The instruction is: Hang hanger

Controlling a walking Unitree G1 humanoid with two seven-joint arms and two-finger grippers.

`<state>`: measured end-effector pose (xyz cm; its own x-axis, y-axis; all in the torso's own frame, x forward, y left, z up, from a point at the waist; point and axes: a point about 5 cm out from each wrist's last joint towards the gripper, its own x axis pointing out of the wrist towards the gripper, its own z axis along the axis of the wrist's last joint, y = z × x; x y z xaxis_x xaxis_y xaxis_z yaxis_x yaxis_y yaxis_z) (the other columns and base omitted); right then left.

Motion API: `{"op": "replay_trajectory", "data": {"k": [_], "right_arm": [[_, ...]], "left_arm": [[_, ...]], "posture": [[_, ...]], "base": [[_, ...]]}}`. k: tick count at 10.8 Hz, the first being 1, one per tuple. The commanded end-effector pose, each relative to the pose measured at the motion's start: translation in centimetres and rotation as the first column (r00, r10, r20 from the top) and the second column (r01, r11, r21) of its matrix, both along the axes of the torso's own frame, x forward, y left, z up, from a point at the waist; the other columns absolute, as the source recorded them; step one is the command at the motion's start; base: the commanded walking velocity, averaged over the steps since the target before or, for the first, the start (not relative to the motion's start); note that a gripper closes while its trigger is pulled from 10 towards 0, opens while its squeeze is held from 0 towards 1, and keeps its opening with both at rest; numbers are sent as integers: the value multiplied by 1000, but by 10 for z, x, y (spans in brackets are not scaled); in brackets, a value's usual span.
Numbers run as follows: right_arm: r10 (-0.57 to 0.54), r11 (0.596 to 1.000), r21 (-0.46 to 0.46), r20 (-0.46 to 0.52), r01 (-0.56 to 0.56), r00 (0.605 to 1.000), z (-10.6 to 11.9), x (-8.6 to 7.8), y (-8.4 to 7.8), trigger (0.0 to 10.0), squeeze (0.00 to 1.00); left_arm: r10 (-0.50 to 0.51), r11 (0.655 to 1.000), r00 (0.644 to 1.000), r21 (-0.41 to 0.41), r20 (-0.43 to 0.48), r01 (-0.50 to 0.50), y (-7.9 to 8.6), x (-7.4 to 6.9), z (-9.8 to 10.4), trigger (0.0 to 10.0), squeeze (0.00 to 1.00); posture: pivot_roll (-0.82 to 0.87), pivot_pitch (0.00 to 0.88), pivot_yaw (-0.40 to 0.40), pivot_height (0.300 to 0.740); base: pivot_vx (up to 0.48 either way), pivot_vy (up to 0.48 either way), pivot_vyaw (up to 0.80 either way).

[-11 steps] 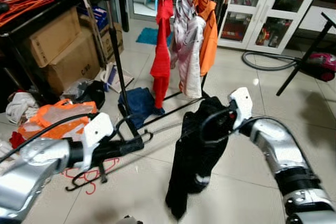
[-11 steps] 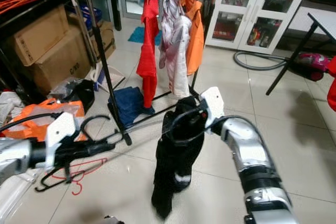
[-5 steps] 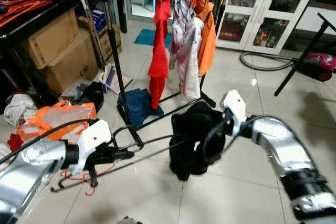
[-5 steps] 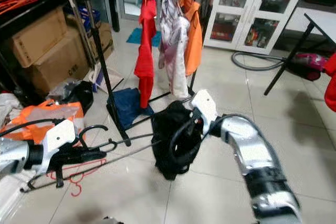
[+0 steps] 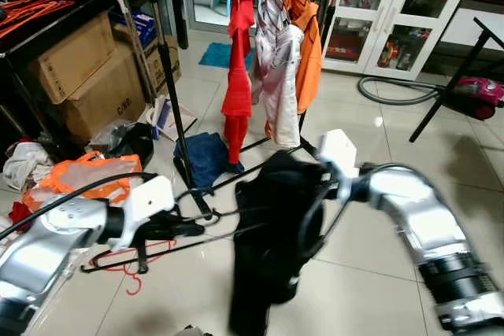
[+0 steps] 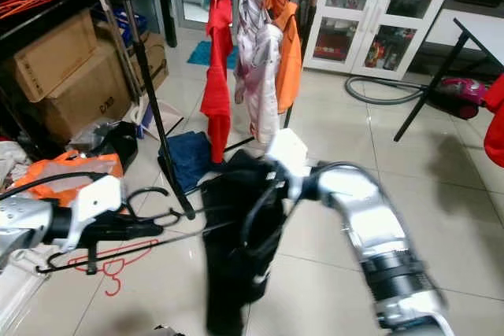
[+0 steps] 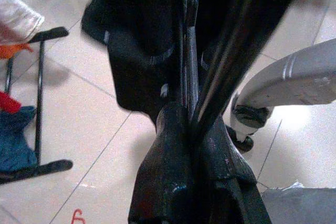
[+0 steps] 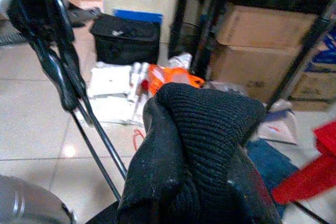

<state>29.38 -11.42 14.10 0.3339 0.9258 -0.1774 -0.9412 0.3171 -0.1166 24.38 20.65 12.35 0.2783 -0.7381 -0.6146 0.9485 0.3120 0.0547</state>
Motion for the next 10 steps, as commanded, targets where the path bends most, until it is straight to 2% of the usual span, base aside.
{"op": "replay_trajectory", "data": {"k": [1,2,5,7,8,10], "right_arm": [[14,1000,-19,53,-13,999,8,2,5,0,545],[59,998,-32,50,-57,997,5,-4,18,0,545],[127,992,-10,45,-127,991,0,-26,44,0,549],[99,995,-26,42,-98,994,-10,-38,48,0,553],[67,998,-20,36,-66,997,-13,-41,49,0,553],[50,998,-33,57,-48,997,-17,-42,50,0,553]], "left_arm": [[-45,999,999,-10,13,45,-7,0,4,10000,0],[-60,998,998,-13,26,60,-13,1,5,10000,0],[-7,997,998,-72,63,11,-28,4,4,10000,0],[80,991,994,-111,79,-71,-37,6,-1,10000,0],[130,980,989,-163,77,-116,-46,6,-3,10000,0],[149,971,986,-199,71,-132,-55,5,-5,10000,0]], "posture": [[-32,17,-20,740],[-32,20,-25,740],[-32,30,-34,740],[-31,34,-37,740],[-32,36,-37,740],[-33,37,-37,740]], "base": [[0,0,0],[0,0,0],[0,0,0],[0,0,0],[0,0,0],[0,0,0]]}}
